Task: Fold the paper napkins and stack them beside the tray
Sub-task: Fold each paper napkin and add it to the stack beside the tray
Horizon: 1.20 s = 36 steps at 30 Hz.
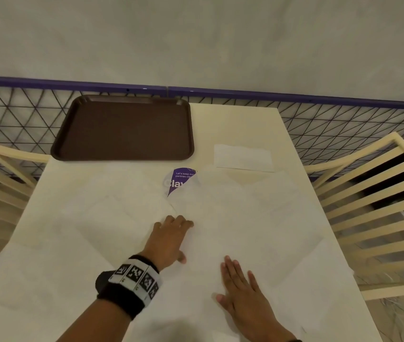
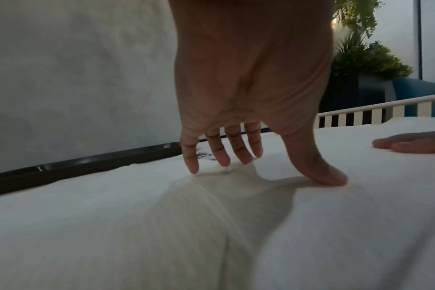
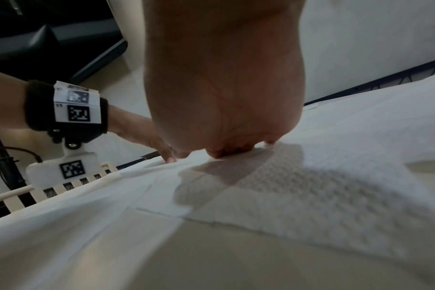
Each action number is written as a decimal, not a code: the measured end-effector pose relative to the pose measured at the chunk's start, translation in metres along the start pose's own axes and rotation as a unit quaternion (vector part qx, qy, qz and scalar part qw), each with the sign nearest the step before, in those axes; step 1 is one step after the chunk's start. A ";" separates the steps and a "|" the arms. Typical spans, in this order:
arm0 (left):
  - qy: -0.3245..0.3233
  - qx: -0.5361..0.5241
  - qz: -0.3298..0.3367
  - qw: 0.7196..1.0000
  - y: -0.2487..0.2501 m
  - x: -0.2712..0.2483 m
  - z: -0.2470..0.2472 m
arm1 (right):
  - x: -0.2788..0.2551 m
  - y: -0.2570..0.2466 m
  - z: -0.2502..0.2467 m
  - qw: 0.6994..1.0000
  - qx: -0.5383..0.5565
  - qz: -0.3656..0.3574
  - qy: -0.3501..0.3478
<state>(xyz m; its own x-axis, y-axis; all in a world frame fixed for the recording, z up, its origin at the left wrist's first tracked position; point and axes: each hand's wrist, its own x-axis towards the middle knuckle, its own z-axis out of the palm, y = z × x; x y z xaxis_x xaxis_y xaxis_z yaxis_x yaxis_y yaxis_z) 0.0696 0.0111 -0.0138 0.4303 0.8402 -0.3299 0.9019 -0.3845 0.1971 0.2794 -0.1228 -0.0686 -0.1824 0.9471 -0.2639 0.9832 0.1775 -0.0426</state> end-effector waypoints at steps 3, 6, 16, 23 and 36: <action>-0.019 0.032 -0.006 0.999 -0.002 0.005 -0.006 | 0.000 0.000 -0.002 1.000 0.005 0.003 -0.018; -0.054 0.038 -0.015 0.998 -0.005 -0.001 -0.011 | -0.002 -0.001 -0.004 0.999 0.003 0.006 -0.045; 0.116 -0.133 0.020 0.984 0.008 -0.058 -0.040 | 0.029 -0.010 -0.106 0.976 0.122 -0.060 0.167; 0.204 -0.331 0.053 0.920 0.023 -0.022 -0.087 | 0.070 0.026 -0.144 0.951 0.304 -0.039 -0.044; 0.251 -0.458 -0.150 0.839 0.029 0.174 -0.115 | 0.211 0.191 -0.188 0.759 0.608 0.222 0.066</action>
<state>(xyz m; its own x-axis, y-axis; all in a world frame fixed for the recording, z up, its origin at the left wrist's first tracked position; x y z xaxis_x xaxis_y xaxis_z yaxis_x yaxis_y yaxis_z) 0.1661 0.1903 0.0411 -0.0886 0.9903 -0.1067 0.4592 0.1357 0.8779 0.4272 0.1614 0.0489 0.2485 0.8739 -0.4178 0.2115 -0.4699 -0.8570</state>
